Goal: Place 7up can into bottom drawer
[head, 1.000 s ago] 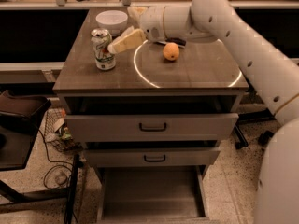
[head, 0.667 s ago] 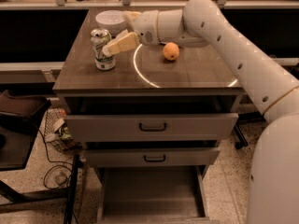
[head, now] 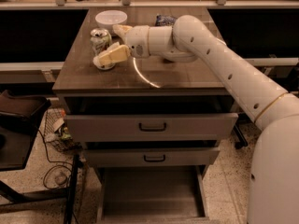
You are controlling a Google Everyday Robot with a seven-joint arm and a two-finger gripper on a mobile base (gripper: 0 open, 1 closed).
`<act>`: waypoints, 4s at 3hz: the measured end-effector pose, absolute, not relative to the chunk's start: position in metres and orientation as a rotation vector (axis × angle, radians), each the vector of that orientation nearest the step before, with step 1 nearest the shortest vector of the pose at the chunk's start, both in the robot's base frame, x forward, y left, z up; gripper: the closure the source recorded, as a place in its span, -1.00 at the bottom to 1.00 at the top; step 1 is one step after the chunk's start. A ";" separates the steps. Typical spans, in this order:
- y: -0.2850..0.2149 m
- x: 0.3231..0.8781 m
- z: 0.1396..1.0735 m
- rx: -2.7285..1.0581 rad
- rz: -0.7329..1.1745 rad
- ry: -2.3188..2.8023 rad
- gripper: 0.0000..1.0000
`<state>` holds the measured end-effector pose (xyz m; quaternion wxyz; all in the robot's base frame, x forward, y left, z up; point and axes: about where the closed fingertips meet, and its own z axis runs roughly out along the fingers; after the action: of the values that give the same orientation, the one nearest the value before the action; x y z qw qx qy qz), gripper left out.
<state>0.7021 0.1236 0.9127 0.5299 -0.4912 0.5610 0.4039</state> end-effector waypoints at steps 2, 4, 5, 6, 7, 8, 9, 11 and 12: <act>0.140 0.694 0.902 -1.150 1.031 1.306 -0.01; 0.145 0.691 0.902 -1.156 1.039 1.302 0.91; 0.147 0.691 0.902 -1.158 1.042 1.300 1.00; 0.147 0.691 0.902 -1.158 1.042 1.300 1.00; 0.120 0.656 0.942 -1.183 0.999 1.261 1.00; 0.094 0.623 0.965 -1.217 0.984 1.238 1.00; 0.062 0.576 0.972 -1.269 0.989 1.224 1.00; -0.014 0.494 0.904 -1.342 0.947 1.392 1.00; -0.064 0.461 0.829 -1.267 0.903 1.590 1.00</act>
Offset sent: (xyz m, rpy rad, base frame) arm -0.0059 0.0102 -0.0099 0.0450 0.0174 0.0217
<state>0.4614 -0.0643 0.8287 0.4426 -0.5108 0.6409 0.3639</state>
